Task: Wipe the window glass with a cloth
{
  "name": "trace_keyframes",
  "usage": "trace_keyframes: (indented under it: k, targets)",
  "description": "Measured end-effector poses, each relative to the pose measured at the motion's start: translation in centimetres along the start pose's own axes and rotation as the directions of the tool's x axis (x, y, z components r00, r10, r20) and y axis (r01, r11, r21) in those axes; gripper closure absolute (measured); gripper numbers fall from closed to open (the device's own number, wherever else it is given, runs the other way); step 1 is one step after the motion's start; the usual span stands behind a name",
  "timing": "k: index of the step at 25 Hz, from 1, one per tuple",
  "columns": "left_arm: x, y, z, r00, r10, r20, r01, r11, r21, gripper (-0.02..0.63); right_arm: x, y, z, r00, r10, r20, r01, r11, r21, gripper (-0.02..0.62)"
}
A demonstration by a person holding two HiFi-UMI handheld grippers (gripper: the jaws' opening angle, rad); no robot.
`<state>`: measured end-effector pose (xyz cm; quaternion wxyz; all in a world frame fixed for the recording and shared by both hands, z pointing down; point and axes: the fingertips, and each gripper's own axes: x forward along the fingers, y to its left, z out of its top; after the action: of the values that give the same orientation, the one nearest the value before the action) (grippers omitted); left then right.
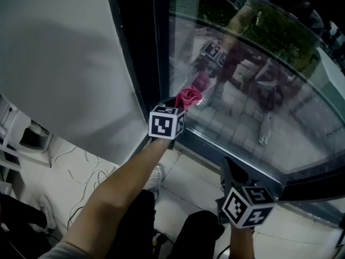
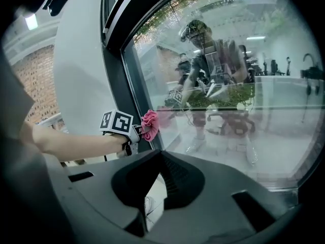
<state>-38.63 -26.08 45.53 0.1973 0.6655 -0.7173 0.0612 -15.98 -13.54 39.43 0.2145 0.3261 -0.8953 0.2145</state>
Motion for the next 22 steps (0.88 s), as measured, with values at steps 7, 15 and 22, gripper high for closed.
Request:
trace_keyframes:
  k: [7,15,22]
  targets:
    - [0.2,2.7,0.2,0.999,0.046,0.02,-0.046,0.999,-0.02,0.554,1.9,0.7,-0.7,1.0,0.025,-0.012,-0.025,1.0,0.005,0.603]
    - [-0.1,5.6,0.2,0.973,0.198,0.115,-0.19,0.978,-0.082,0.554,4.7,0.8,-2.9,0.998,0.035,-0.048,-0.034,0.999,0.036,0.603]
    - [0.1,7.8,-0.8,0.955,0.26,0.144,-0.245,0.963,-0.116,0.554,7.0,0.5,-3.8,0.995,0.051,-0.08,-0.047,0.998,0.043,0.603]
